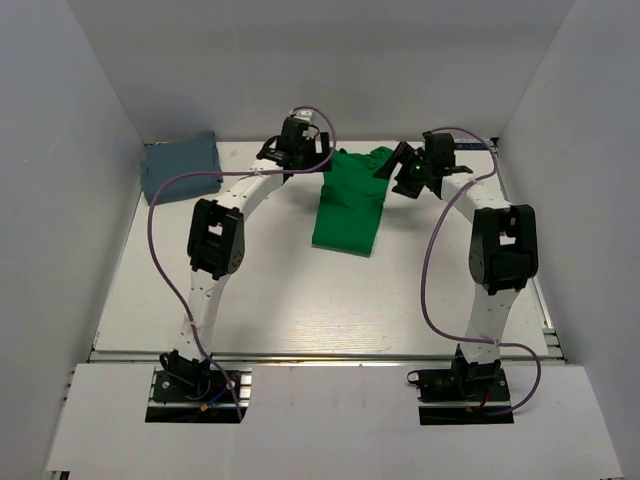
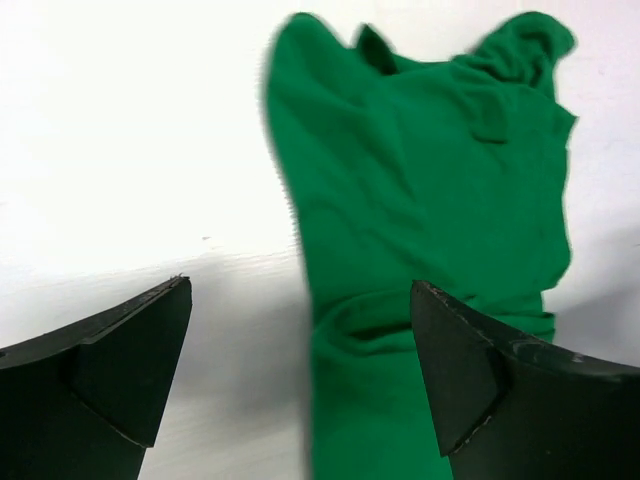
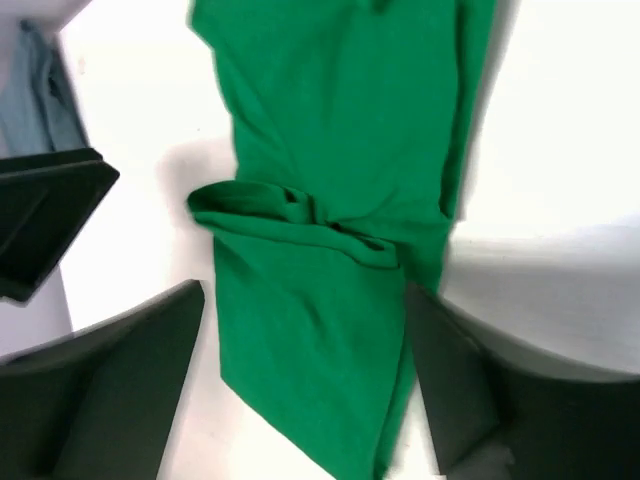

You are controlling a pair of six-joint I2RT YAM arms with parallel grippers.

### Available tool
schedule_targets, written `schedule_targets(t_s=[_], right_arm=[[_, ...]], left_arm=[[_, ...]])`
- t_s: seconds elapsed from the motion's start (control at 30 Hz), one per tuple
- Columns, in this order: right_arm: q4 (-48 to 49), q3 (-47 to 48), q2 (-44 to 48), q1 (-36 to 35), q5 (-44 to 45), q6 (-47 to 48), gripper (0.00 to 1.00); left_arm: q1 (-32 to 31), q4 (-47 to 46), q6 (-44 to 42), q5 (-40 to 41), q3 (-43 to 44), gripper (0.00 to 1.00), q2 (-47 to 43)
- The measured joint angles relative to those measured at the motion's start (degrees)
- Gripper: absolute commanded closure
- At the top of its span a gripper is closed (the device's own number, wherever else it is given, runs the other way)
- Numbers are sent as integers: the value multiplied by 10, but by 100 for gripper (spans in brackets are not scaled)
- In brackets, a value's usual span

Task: Fold and stack the t-shirts
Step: Fold the folded rectangular tshirt in 1/3 of the way, then grab one side of the 2/3 rectangular tshirt with both arms

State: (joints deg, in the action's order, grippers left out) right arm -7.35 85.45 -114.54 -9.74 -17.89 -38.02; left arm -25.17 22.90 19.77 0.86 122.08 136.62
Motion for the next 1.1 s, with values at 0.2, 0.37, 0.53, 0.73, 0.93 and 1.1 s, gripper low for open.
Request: schedule_targets(t_s=[0.2, 0.37, 0.53, 0.73, 0.93, 1.1], right_arm=[[8, -30, 74, -2, -5, 36, 10], [14, -137, 158, -13, -20, 59, 10], [14, -233, 179, -28, -29, 68, 10], [18, -297, 179, -48, -41, 70, 10], [25, -320, 173, -63, -50, 69, 10], [49, -334, 167, -69, -52, 65, 11]], left_arm=[[23, -9, -15, -9, -146, 0, -108], [11, -2, -41, -48, -242, 0, -168], [-3, -14, -54, -102, -362, 0, -218], [-5, -26, -58, -141, -460, 0, -249], [-7, -49, -58, -170, -486, 1, -249], [-14, -73, -57, -202, -496, 13, -247]])
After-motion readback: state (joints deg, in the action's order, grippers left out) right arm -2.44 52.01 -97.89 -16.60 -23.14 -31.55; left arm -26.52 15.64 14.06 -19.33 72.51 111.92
